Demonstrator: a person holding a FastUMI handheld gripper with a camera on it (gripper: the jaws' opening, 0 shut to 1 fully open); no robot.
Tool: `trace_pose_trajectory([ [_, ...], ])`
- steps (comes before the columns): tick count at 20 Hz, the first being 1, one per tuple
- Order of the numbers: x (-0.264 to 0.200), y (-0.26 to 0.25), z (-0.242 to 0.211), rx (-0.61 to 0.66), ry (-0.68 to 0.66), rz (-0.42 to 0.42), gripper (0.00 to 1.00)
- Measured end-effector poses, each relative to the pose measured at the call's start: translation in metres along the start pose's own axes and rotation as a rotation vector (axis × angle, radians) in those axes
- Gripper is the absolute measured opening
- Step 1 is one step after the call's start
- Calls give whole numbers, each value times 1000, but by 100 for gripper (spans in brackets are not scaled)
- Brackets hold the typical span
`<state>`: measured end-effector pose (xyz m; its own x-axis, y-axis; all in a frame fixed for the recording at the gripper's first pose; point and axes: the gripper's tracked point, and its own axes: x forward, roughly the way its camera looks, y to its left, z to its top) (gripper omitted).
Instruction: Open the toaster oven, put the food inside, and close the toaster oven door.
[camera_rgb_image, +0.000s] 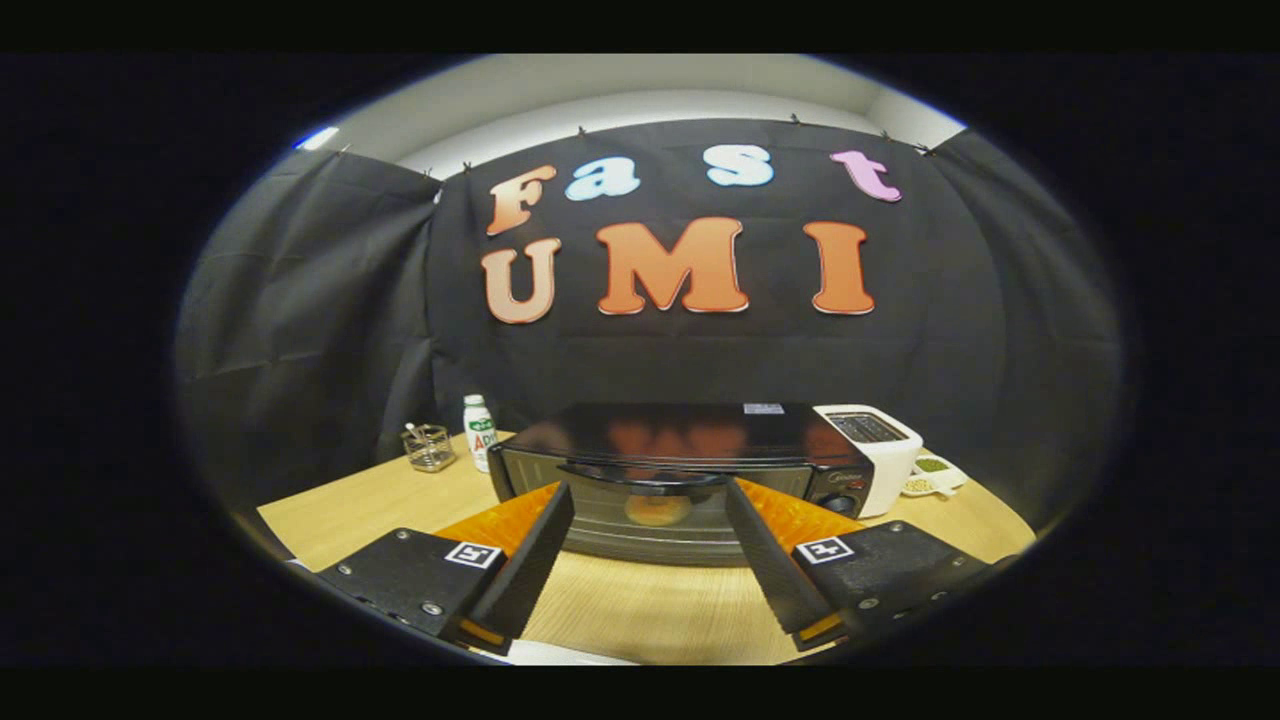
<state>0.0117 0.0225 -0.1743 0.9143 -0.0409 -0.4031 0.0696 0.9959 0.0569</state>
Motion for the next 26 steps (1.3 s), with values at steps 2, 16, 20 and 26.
trace_pose_trajectory([
  [2,-25,1,9,-5,-35,2,91],
  [16,-118,-18,41,-60,-188,-109,97],
  [20,-133,-23,58,-32,-244,-111,97],
  [26,-138,-27,66,-9,-308,-118,97],
])
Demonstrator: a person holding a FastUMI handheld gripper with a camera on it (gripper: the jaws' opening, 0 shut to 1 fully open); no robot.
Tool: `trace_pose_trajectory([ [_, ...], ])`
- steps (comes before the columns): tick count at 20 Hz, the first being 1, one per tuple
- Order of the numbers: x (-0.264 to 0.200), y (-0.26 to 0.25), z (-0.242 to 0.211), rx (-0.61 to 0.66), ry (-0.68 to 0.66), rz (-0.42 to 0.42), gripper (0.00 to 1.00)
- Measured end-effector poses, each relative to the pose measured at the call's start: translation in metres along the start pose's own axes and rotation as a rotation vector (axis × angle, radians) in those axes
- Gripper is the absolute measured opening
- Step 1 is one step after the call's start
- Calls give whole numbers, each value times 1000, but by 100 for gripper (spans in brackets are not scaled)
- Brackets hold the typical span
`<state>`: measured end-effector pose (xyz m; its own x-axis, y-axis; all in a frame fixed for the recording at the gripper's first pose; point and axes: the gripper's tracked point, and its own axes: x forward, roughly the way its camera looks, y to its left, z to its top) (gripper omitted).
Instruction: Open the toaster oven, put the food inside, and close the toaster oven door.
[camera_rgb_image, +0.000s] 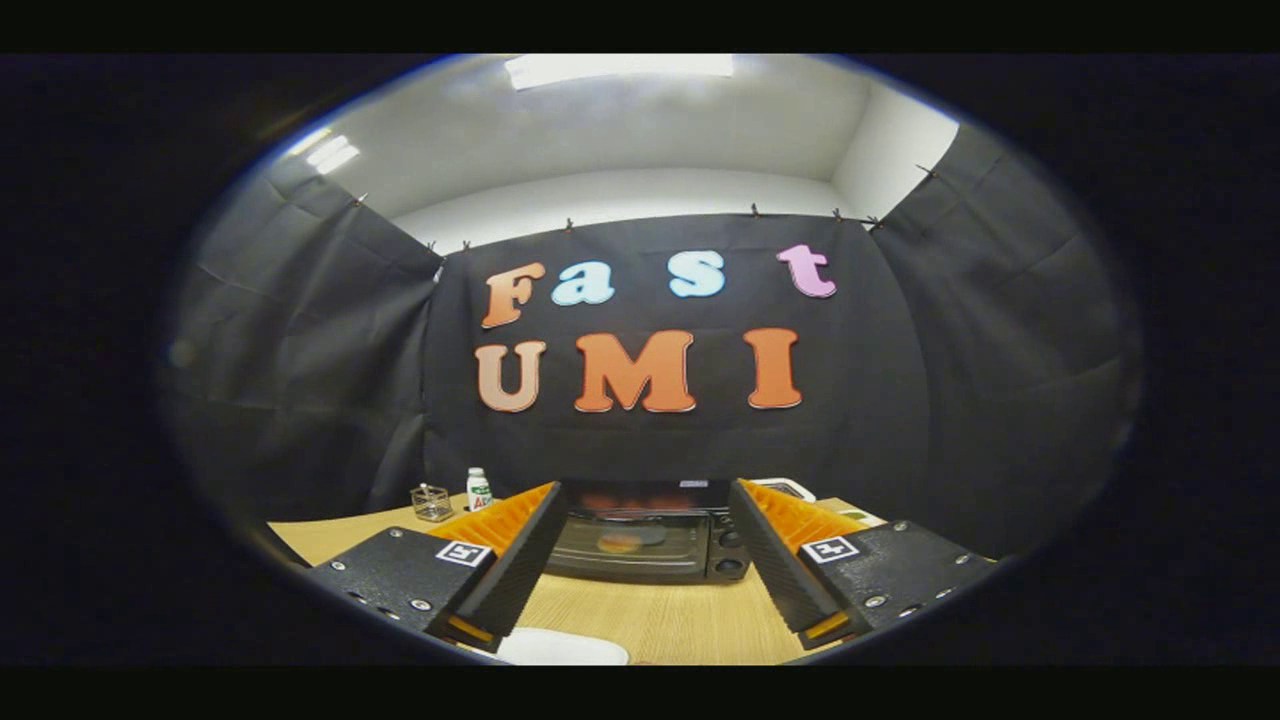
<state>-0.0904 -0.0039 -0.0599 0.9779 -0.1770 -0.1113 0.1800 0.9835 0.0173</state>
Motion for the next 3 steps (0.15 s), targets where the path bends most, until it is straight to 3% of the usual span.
trace_pose_trajectory([
  [3,2,-1,-7,8,6,-8,97],
])
